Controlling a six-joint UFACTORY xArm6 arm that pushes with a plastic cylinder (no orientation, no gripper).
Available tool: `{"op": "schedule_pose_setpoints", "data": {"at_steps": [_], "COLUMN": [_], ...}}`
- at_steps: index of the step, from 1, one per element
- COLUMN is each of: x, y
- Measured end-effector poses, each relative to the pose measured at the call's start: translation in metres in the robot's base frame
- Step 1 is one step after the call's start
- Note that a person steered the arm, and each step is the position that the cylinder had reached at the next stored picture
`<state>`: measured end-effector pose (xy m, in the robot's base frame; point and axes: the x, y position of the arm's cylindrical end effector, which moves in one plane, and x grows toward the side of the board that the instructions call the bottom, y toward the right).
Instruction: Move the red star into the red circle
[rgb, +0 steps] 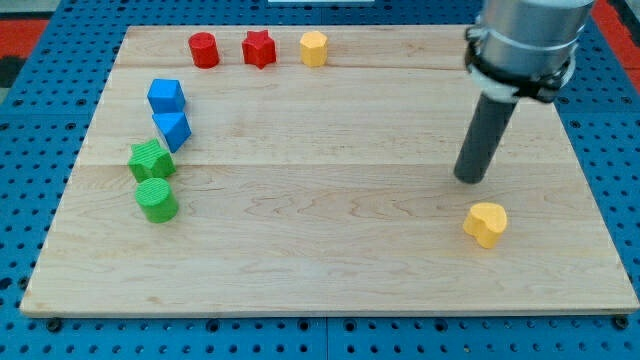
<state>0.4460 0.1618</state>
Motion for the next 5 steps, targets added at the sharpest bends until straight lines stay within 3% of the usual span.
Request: {"op": "schedule_pose_setpoints", "data": {"at_steps": [1,2,3,5], "x": [-0.115,-0.195,-0.240,-0.202], "y": [0.005,-0.043,-0.125,-0.170]}}
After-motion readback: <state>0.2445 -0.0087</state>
